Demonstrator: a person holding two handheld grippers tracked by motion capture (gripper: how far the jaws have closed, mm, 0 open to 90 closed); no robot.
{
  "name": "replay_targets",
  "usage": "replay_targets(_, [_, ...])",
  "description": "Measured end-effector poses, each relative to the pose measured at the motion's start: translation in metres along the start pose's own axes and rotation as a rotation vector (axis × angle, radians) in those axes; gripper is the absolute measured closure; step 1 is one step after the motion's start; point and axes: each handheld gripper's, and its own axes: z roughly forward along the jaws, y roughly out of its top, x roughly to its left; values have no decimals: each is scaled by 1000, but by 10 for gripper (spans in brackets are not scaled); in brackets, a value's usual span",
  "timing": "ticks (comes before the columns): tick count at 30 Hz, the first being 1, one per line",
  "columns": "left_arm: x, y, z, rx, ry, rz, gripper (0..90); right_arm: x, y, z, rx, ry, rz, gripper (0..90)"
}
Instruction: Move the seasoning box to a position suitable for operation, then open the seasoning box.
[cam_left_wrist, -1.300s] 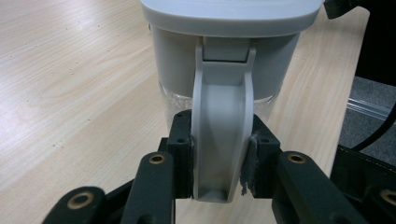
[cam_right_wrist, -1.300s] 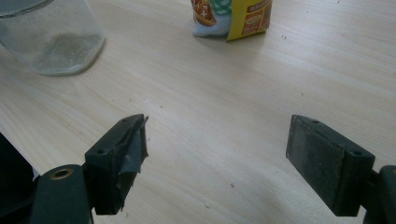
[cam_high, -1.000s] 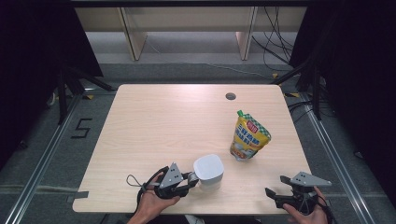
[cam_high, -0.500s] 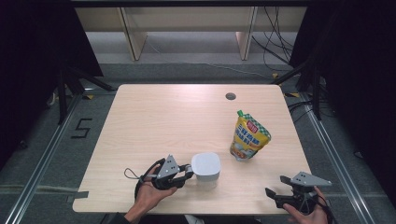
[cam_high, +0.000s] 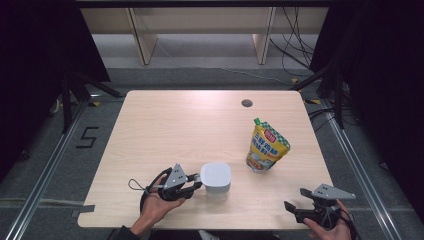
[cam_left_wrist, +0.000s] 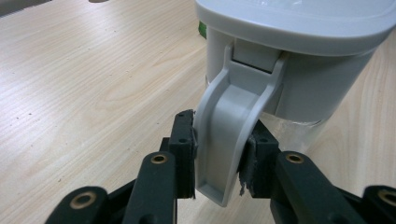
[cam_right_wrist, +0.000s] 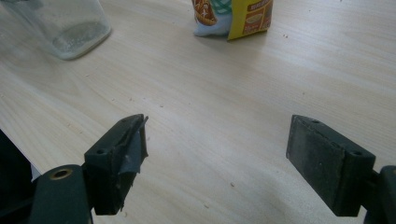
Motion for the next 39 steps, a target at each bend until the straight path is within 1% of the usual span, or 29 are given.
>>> replay_targets(1, [-1, -1, 0, -4, -1, -35, 689, 0, 0, 0, 0, 1, -1, 212])
replay_targets(2, [0, -1, -1, 3, 0, -20, 685, 0, 0, 0, 1, 1, 0, 212])
replay_targets(4, [0, -1, -1, 2, 3, -34, 632, 0, 0, 1, 3, 1, -2, 212])
replay_targets(5, [2, -1, -2, 8, 3, -57, 578, 4, 0, 0, 27, 7, 56, 212])
replay_targets(7, [3, 0, -4, 22, -1, -66, 470, 3, 0, 0, 19, 7, 40, 212])
replay_targets(8, [5, 0, -7, 44, -13, -60, 440, 2, 0, 0, 12, -4, 26, 212])
replay_targets(9, [4, -1, -8, 34, 0, -90, 421, 2, 0, 0, 11, -2, 26, 212])
replay_targets(12, [6, -1, -12, 33, -2, -98, 362, 0, 0, 0, 5, -2, 7, 211])
replay_targets(13, [7, -1, -14, 43, -17, -111, 340, 0, 0, 0, 6, 7, 12, 211])
replay_targets(14, [7, 0, -16, 55, -25, -116, 320, 0, 0, 0, 2, -4, 0, 211])
replay_targets(16, [8, -1, -17, 47, -40, -127, 304, 0, 0, 0, 5, 2, 3, 211])
replay_targets(17, [8, -1, -21, 53, -53, -143, 304, 2, 0, 0, 15, -5, 36, 210])
replay_targets(18, [8, -1, -21, 53, -53, -143, 302, 2, 0, 0, 15, -5, 36, 210])
replay_targets(21, [6, 0, -26, 55, -87, -119, 294, 1, 0, 0, 9, -3, 16, 210])
replay_targets(22, [6, 0, -26, 55, -87, -119, 293, 3, 0, 0, 22, 5, 39, 208])
replay_targets(23, [5, 3, -30, 53, -86, -121, 296, 3, 0, 0, 22, 6, 41, 207])
replay_targets(24, [4, 5, -32, 55, -96, -123, 307, 1, 0, 1, 7, -1, -4, 203])
replay_targets(25, [4, 5, -32, 55, -96, -123, 318, 1, 0, 1, 7, -1, -4, 203])
replay_targets(26, [2, 9, -37, 35, -104, -128, 323, 2, 0, 1, 7, -1, 2, 195])
replay_targets(27, [2, 12, -39, 36, -105, -112, 335, 4, 0, 1, 11, 7, 17, 192])
replay_targets(28, [1, 15, -40, 26, -108, -125, 353, 4, 0, 1, 9, 8, 12, 187])
replay_targets(29, [0, 17, -42, 20, -104, -125, 369, 2, 0, 1, 5, 0, -15, 181])
replay_targets(32, [-2, 22, -45, 15, -116, -109, 489, 2, 0, 2, 2, 4, -20, 178])
replay_targets(33, [-4, 25, -47, 7, -118, -84, 544, 5, 0, 2, 10, 18, 13, 187])
replay_targets(34, [-4, 25, -47, 7, -118, -84, 592, 5, 0, 2, 10, 18, 13, 187])
replay_targets(35, [-4, 27, -48, -5, -132, -60, 642, 3, 0, 2, 2, 8, -19, 192])
replay_targets(36, [-4, 27, -48, -5, -132, -60, 677, 3, 0, 2, 2, 8, -19, 192])
replay_targets(37, [-5, 29, -50, -16, -111, -39, 724, 3, 0, 2, 7, 14, -10, 195])
replay_targets(39, [-6, 30, -51, -31, -99, -41, 759, 3, 0, 2, 9, 13, -6, 196])
